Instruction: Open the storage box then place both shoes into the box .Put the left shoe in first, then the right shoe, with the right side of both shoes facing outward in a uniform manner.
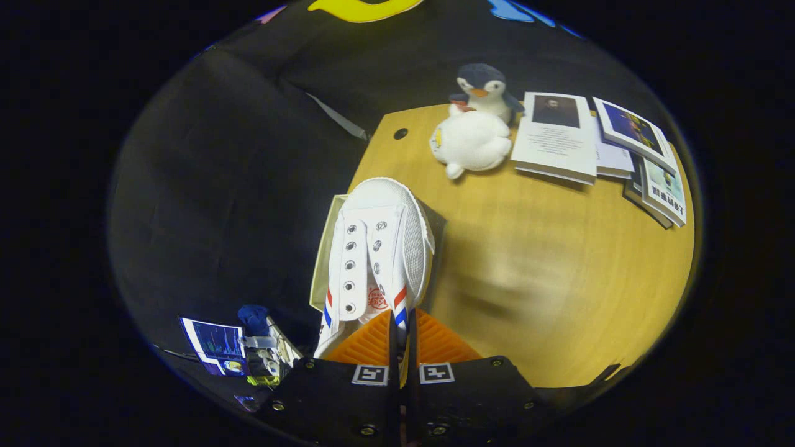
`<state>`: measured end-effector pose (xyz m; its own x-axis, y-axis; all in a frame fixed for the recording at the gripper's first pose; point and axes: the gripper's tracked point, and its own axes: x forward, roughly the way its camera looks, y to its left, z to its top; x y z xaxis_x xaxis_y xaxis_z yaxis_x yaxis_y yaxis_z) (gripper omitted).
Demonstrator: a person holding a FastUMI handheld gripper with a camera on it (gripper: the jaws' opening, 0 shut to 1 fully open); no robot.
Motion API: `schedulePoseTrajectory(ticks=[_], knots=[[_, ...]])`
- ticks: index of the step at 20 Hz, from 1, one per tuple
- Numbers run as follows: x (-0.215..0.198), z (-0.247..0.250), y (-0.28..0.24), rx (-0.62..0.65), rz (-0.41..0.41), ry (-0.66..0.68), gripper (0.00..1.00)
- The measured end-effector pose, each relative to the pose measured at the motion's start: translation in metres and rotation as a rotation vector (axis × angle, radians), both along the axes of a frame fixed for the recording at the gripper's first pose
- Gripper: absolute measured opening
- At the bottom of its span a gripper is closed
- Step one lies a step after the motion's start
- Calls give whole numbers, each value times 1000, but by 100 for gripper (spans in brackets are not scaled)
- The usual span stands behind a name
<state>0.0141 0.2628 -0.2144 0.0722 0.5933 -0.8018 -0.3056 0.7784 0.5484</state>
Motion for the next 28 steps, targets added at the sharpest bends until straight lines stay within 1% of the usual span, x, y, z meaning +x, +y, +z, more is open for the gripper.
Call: schedulePoseTrajectory(ticks=[2,4,9,14,18,22,25,26,27,28], knots=[[6,-2,29,1,31,-7,4],[10,-13,54,-26,37,0,4],[6,-63,90,-126,61,40,4],[0,-103,104,-207,54,70,4],[8,-130,103,-315,31,38,4],[15,-142,110,-370,-13,6,4],[15,-146,109,-412,-8,-8,4],[14,-145,111,-407,-8,-6,4],[12,-142,118,-377,-9,0,7],[11,-135,124,-345,-8,2,13]])
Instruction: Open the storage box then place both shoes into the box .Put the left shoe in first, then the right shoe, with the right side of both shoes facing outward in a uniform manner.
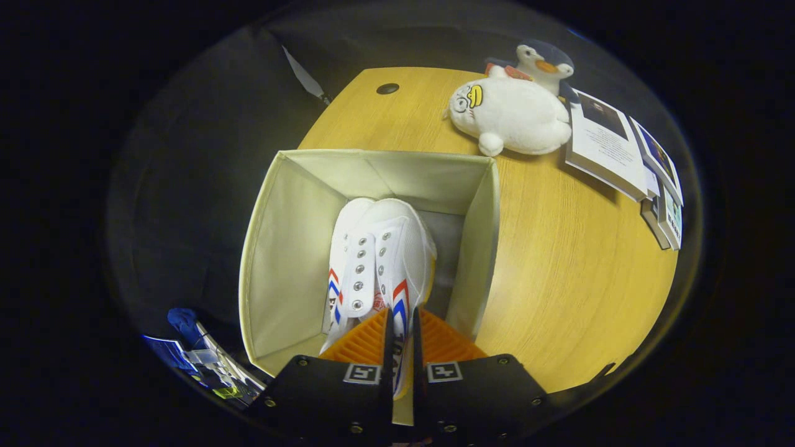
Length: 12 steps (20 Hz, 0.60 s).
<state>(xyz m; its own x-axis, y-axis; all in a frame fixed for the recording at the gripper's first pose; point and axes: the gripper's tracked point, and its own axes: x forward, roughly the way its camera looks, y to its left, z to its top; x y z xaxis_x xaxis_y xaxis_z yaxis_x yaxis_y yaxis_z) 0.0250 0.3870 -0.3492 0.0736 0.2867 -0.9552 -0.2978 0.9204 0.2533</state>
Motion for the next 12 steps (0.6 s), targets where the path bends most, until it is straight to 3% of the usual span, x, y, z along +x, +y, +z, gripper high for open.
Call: schedulePoseTrajectory(ticks=[1,4,5,12], knots=[[2,8,2,19,8,-12,22],[18,33,2,40,42,-95,23],[19,40,0,45,49,-113,35],[30,92,-38,116,-6,-212,37]])
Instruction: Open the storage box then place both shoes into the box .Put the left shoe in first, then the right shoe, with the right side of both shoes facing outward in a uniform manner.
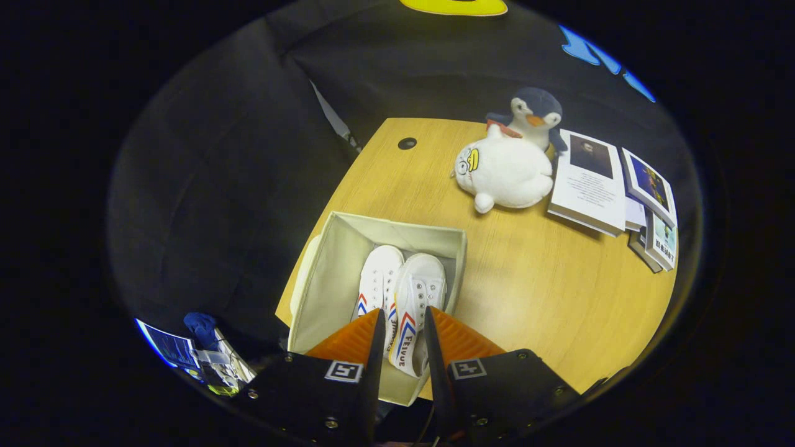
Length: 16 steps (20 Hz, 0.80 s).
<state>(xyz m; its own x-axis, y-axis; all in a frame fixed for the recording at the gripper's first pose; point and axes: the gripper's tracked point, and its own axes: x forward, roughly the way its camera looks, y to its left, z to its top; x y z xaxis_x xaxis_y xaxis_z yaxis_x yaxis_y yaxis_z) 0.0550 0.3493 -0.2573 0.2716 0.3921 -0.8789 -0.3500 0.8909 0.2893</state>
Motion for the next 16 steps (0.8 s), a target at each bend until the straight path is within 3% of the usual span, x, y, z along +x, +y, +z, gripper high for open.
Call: schedulePoseTrajectory(ticks=[3,5,16], knots=[[20,27,-34,18,-22,-125,51],[36,47,-60,21,-51,-260,100],[50,192,-208,92,-351,-953,99]])
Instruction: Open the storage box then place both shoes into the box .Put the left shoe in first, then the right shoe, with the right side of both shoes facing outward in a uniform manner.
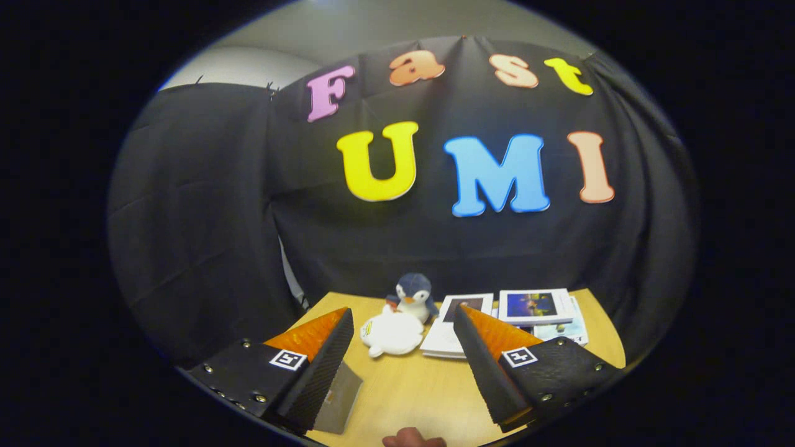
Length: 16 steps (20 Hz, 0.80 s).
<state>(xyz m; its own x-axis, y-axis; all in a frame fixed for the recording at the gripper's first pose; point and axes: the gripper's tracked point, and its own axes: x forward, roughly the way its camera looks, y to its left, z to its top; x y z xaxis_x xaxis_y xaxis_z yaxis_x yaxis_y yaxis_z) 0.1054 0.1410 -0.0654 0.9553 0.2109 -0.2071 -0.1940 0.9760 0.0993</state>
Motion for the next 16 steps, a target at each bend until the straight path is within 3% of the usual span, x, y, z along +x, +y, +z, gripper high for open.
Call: schedulePoseTrajectory(ticks=[3,6,16], knots=[[-19,38,-40,-21,-91,-131,98],[-29,51,-62,-44,-127,-184,98],[-19,30,-118,-27,-171,-144,98]])
